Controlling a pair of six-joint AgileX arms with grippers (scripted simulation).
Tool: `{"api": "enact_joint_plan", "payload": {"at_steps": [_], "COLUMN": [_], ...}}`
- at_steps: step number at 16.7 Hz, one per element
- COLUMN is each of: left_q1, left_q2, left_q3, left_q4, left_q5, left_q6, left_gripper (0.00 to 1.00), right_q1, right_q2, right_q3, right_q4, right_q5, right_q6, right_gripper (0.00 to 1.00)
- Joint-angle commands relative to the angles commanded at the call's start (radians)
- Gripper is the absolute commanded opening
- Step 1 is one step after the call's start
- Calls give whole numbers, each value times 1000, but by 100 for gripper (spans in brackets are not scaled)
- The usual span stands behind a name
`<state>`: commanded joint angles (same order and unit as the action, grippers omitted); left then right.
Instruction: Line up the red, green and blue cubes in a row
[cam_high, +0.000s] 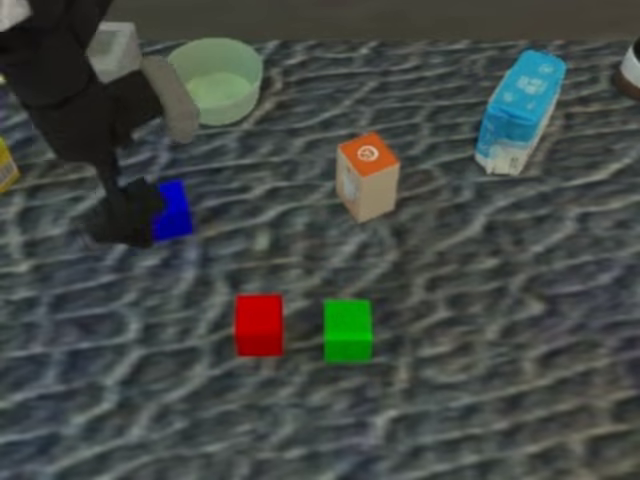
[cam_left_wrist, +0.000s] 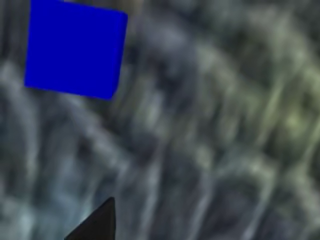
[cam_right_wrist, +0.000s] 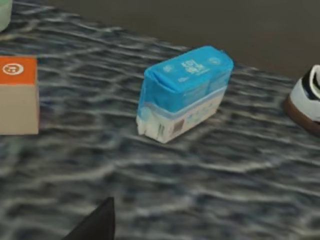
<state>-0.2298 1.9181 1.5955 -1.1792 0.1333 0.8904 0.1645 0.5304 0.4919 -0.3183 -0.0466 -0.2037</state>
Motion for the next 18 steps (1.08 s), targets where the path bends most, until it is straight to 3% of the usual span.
{"api": "enact_joint_plan", "payload": {"at_steps": [9, 18], "left_q1": [-7, -5], "left_q2": [420, 445], "left_q3": [481, 494], "left_q4": [-135, -119], "left_q5": [-117, -128], "left_q6": [145, 151], "left_gripper": [100, 100], "right_q1": [-145, -154], "right_q2": [-496, -530], "right_q3": [-461, -492], "right_q4": [296, 318], "right_q5": [42, 47], "right_q6": [190, 204], "right_gripper": [100, 100]}}
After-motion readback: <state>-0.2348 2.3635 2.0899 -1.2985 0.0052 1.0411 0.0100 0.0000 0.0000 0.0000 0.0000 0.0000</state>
